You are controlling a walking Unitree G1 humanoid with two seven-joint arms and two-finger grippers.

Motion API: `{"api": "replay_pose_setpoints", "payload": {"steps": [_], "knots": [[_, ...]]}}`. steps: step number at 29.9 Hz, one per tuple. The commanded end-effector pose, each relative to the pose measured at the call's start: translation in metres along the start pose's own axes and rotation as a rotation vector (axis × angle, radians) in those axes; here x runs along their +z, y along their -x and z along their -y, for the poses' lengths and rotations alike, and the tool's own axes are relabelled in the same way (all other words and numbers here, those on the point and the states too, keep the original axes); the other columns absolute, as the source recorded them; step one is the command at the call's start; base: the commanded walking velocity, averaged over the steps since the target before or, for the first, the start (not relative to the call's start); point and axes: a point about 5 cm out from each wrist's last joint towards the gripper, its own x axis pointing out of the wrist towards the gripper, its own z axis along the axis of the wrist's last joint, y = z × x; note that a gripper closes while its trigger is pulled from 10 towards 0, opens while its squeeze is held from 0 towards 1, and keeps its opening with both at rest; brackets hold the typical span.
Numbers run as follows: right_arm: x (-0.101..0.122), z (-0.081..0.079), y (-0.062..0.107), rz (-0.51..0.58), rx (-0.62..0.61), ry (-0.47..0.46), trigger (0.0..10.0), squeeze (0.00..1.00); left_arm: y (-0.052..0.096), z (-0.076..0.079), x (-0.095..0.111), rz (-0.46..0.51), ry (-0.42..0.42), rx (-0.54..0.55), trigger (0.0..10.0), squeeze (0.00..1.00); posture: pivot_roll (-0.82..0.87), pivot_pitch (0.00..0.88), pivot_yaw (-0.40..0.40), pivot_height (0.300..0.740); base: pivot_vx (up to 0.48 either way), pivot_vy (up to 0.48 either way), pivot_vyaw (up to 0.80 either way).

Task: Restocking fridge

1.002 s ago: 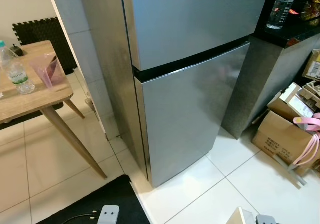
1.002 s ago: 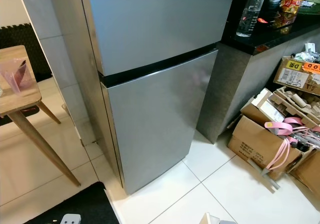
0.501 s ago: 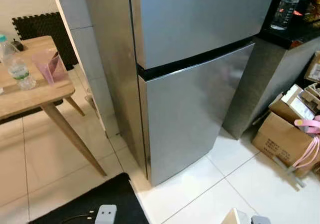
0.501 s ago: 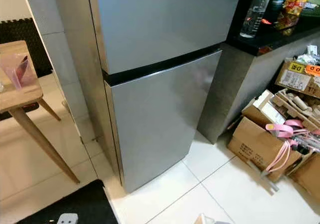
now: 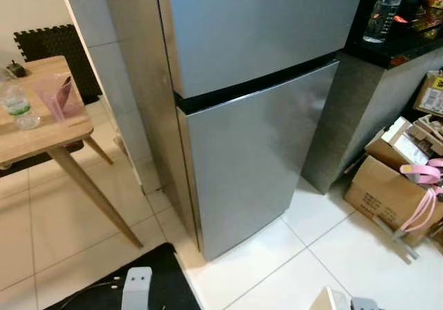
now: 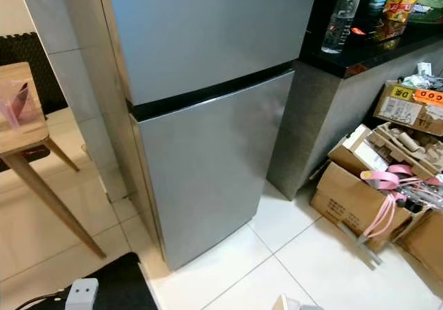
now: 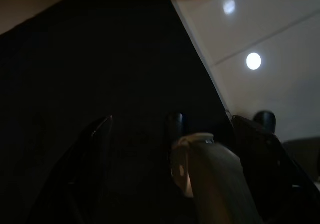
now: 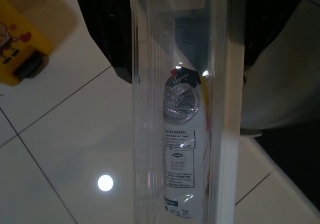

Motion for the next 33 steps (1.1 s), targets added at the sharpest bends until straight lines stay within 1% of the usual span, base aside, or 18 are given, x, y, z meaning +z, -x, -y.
{"api": "replay_pose_setpoints", "payload": {"steps": [1,3,5,9,10,11,12,15,16,17,20,22,24,25,26,27,31,33], "knots": [[0.007,-0.002,-0.001,0.026,0.017,0.019,10.0,0.0,-0.001,-0.01,0.013,0.054,0.049,0.037,10.0,0.0,-0.04,0.0,-0.012,0.74,0.0,0.0,0.77],[0.006,-0.003,-0.001,0.026,0.016,0.014,10.0,0.0,-0.002,-0.014,0.033,0.127,0.111,0.053,10.0,0.0,-0.04,0.0,-0.013,0.74,0.0,0.0,0.77],[0.006,-0.003,-0.001,0.026,0.012,0.013,10.0,0.0,-0.002,-0.015,0.039,0.15,0.135,0.055,10.0,0.0,-0.04,0.0,-0.013,0.74,0.0,0.0,0.77],[0.003,0.0,0.0,0.018,-0.012,-0.006,10.0,0.0,-0.002,-0.012,0.09,0.334,0.266,-0.03,10.0,0.0,-0.05,0.0,-0.012,0.74,0.0,0.0,0.0],[0.003,0.0,0.0,0.018,-0.012,-0.006,10.0,0.0,-0.002,-0.012,0.09,0.334,0.266,-0.03,10.0,0.0,-0.05,0.0,-0.012,0.74,0.0,0.0,0.0],[0.001,0.001,0.0,0.011,-0.018,0.0,10.0,0.0,0.0,-0.007,0.115,0.417,0.271,-0.092,10.0,0.0,-0.05,0.0,-0.011,0.74,0.0,0.0,0.0],[0.0,0.001,0.0,0.01,-0.018,-0.002,10.0,0.0,0.001,-0.005,0.126,0.456,0.268,-0.12,10.0,0.0,-0.05,0.0,-0.01,0.74,0.0,0.0,0.0],[-0.001,0.0,0.0,0.01,-0.017,-0.006,10.0,0.0,0.007,0.002,0.154,0.551,0.264,-0.195,10.0,0.0,-0.05,0.002,-0.007,0.74,0.0,0.0,0.0],[-0.001,0.0,0.0,0.01,-0.017,-0.006,10.0,0.0,0.007,0.002,0.154,0.551,0.264,-0.195,10.0,0.0,-0.05,0.002,-0.007,0.74,0.0,0.0,0.0],[-0.004,-0.001,0.001,0.008,-0.014,-0.009,10.0,0.0,0.015,0.009,0.185,0.663,0.256,-0.28,10.0,0.0,-0.06,0.016,-0.005,0.74,0.0,0.0,0.0],[-0.005,-0.001,0.001,0.007,-0.013,-0.009,10.0,0.0,0.019,0.01,0.193,0.697,0.253,-0.305,10.0,0.0,-0.06,0.016,-0.005,0.74,0.0,0.0,0.0],[-0.011,-0.003,0.002,-0.002,-0.009,-0.013,10.0,0.0,0.036,0.02,0.235,0.829,0.21,-0.427,10.0,0.0,-0.06,0.043,-0.002,0.74,0.0,0.0,0.0],[-0.02,-0.003,0.003,-0.016,-0.006,-0.015,10.0,0.0,0.051,0.026,0.263,0.918,0.158,-0.512,10.0,0.0,-0.06,0.07,-0.001,0.74,0.0,0.0,0.0],[-0.023,-0.003,0.004,-0.022,-0.005,-0.014,10.0,0.0,0.055,0.027,0.27,0.938,0.138,-0.529,10.0,0.0,-0.06,0.07,-0.001,0.74,0.0,0.0,0.0],[-0.028,-0.003,0.005,-0.031,-0.005,-0.014,10.0,0.0,0.06,0.028,0.279,0.959,0.103,-0.541,10.0,0.14,-0.07,0.086,0.002,0.74,0.0,0.0,0.0],[-0.033,-0.003,0.006,-0.04,-0.004,-0.015,10.0,0.0,0.066,0.028,0.289,0.982,0.072,-0.556,10.0,1.0,-0.07,0.102,0.004,0.74,0.0,0.0,0.0],[-0.043,-0.003,0.009,-0.056,-0.004,-0.017,10.0,0.0,0.077,0.027,0.304,1.018,0.024,-0.606,10.0,1.0,-0.07,0.133,0.011,0.74,0.0,0.0,0.0],[-0.05,-0.003,0.01,-0.066,-0.003,-0.019,10.0,0.0,0.083,0.03,0.311,1.015,-0.033,-0.662,10.0,1.0,-0.08,0.167,0.018,0.74,0.0,0.0,0.0]]}}
